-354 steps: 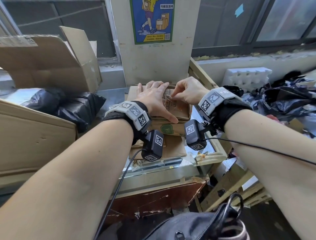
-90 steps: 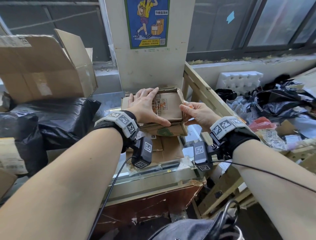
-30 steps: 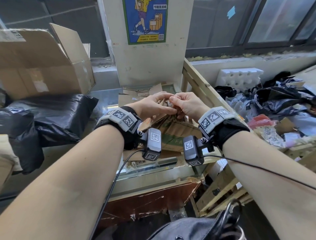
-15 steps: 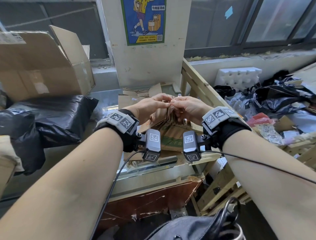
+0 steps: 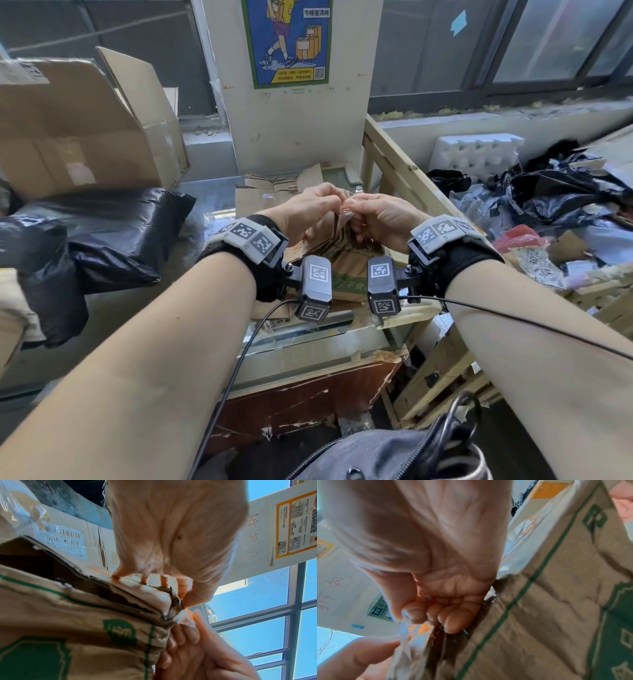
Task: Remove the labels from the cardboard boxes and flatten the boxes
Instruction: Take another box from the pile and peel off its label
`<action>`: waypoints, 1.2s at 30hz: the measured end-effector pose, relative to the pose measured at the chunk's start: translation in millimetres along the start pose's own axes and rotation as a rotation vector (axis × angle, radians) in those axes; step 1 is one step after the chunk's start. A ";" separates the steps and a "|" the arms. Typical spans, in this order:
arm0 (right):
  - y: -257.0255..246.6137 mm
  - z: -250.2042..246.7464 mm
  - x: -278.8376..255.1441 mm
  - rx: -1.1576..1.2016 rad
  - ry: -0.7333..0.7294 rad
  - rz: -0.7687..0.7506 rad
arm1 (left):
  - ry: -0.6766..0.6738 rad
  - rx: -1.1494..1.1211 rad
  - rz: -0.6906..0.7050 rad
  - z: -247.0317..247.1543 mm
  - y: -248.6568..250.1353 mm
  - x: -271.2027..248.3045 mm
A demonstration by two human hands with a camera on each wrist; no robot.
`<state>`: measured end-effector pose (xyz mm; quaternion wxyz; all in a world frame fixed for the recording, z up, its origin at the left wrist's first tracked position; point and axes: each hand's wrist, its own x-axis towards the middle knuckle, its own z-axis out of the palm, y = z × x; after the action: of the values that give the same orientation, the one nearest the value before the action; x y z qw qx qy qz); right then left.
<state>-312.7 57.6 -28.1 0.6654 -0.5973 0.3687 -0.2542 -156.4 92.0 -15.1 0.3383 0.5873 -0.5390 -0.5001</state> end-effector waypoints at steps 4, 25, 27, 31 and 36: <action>-3.2 -0.2 0.7 0.021 0.020 0.019 | 0.126 -0.106 -0.014 -2.7 -3.6 4.9; -8.0 -2.6 7.9 -0.045 0.013 0.027 | 0.181 0.091 0.034 -3.4 -7.4 4.6; -9.9 -1.9 8.4 -0.054 0.021 0.028 | 0.193 0.123 0.036 -3.0 -4.7 3.9; -9.7 -1.0 9.4 -0.089 0.026 0.017 | 0.218 0.119 0.018 -3.3 -2.2 4.8; -3.6 -2.8 10.4 0.000 0.018 0.020 | 0.233 0.099 0.020 -1.5 -4.7 4.9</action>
<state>-308.3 47.2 -26.6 0.6646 -0.5914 0.3803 -0.2529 -154.0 87.9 -20.1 0.3743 0.6519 -0.5260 -0.3977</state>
